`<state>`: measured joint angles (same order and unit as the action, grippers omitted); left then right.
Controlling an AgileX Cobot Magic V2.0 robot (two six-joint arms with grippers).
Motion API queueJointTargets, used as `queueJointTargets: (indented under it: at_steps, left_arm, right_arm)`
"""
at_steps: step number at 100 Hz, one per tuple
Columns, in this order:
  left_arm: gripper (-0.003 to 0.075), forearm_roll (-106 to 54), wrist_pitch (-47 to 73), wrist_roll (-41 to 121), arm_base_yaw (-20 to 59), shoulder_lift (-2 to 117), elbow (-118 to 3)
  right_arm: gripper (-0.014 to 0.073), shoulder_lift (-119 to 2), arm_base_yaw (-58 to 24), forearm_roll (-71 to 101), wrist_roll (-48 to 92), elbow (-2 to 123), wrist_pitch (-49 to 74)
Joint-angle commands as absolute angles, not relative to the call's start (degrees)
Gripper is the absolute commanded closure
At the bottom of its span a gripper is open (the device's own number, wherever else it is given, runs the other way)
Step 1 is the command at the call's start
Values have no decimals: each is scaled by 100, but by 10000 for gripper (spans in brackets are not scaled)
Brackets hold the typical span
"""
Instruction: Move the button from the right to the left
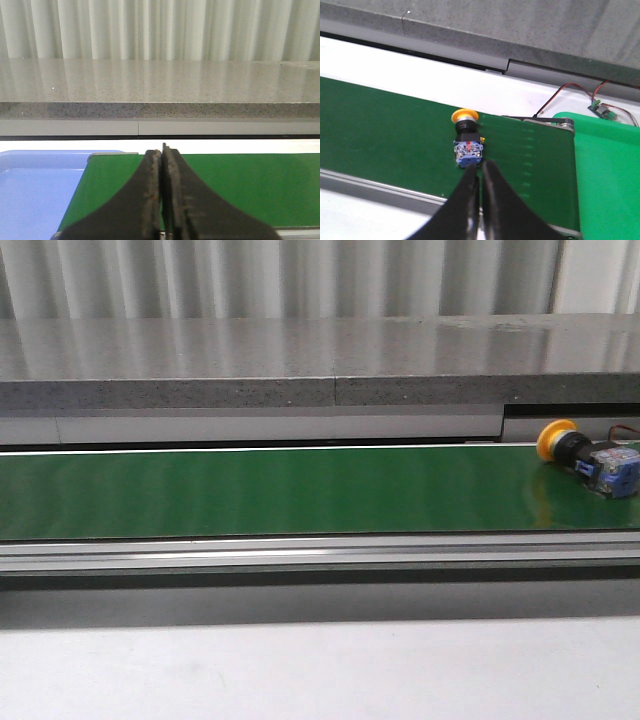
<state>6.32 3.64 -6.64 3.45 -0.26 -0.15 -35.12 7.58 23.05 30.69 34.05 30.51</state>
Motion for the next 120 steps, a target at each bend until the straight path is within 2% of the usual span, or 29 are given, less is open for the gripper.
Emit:
queueJointTargets:
  at_steps: [1, 77, 104, 120]
  left_arm:
    - [740, 582, -92, -693, 376, -224, 130]
    - [740, 582, -103, -693, 376, -224, 130]
    - [740, 595, -812, -693, 376, -224, 106]
    - [740, 595, -636, -693, 376, -199, -202]
  right_arm:
    - [653, -3491, 746, 2476, 3117, 3539, 2905]
    - [653, -3491, 746, 2476, 3117, 3539, 2981]
    - [653, -3491, 746, 2476, 3117, 3539, 2981]
    - [653, -3491, 746, 2476, 3117, 3539, 2981]
